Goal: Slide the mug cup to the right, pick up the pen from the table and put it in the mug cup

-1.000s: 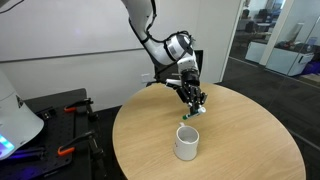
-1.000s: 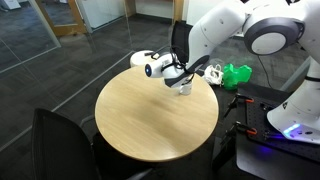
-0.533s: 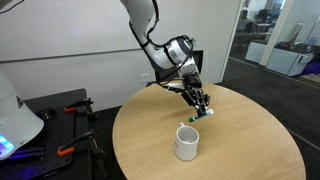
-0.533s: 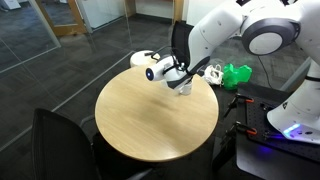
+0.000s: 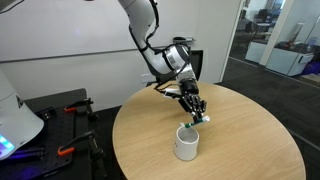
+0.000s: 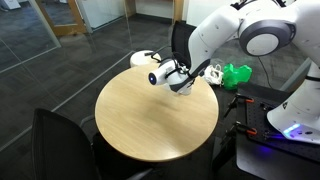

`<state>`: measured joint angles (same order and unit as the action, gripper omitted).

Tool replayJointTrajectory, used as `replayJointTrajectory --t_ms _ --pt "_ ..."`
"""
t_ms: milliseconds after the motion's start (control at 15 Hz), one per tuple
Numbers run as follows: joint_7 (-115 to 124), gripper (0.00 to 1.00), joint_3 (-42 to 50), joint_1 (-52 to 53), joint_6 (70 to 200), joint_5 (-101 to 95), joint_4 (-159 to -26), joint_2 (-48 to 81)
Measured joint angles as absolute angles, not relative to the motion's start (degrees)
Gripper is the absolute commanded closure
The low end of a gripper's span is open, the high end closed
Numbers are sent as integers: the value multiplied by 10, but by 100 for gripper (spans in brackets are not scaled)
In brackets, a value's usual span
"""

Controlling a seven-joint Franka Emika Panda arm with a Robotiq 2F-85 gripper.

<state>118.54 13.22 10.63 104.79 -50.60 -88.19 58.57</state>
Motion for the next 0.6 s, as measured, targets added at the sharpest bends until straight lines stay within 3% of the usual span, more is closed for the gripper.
replayJointTrajectory --t_ms 267,333,467,600 --pt "1188 95 128 99 1048 -506 -885 592" --pt "1189 55 127 97 1048 -506 -885 593" --pt "1195 48 126 94 1049 -506 -885 597" --pt "1196 32 126 92 1050 -506 -885 599"
